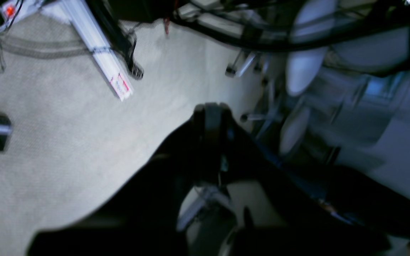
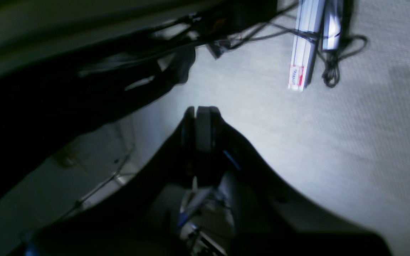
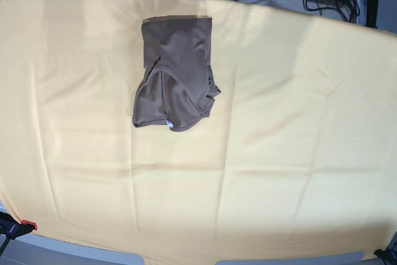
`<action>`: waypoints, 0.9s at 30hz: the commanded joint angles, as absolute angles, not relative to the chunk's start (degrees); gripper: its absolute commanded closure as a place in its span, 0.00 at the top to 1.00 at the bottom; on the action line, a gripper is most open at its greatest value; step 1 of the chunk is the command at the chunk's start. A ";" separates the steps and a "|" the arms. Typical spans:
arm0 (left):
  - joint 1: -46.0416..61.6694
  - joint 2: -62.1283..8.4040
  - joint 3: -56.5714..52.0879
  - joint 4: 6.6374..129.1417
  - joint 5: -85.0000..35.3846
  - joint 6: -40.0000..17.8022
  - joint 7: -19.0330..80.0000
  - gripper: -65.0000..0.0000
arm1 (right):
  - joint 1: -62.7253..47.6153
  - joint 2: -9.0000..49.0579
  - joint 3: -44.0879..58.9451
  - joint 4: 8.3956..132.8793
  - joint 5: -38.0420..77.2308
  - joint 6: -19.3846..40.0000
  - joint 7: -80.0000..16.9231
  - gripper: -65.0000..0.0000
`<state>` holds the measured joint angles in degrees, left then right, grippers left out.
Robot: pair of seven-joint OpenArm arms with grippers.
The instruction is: Fold the T-shirt properly
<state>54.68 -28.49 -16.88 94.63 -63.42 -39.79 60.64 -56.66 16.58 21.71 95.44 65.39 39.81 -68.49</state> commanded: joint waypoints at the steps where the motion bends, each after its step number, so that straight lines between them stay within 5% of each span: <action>1: 53.52 -28.25 -15.75 92.07 -62.11 -40.00 59.22 0.00 | -56.03 17.54 20.53 92.90 63.53 40.00 -67.02 0.00; 11: 33.15 -22.70 -1.54 56.25 -28.77 -40.00 20.18 0.00 | -37.60 18.37 8.05 56.51 34.39 40.00 -30.70 0.00; 14: 27.90 -21.15 3.07 45.30 -18.81 -31.66 6.15 0.00 | -32.62 17.93 4.56 47.31 23.81 40.00 -16.71 0.00; 20: 19.25 -16.12 12.97 28.05 -14.83 -14.33 -17.21 0.00 | -24.16 15.40 -1.96 37.45 11.77 24.27 -3.62 0.00; 27: 16.23 -7.40 19.79 24.32 -17.32 -5.15 -18.17 0.00 | -21.43 11.18 -10.90 37.34 8.34 12.12 -2.28 0.00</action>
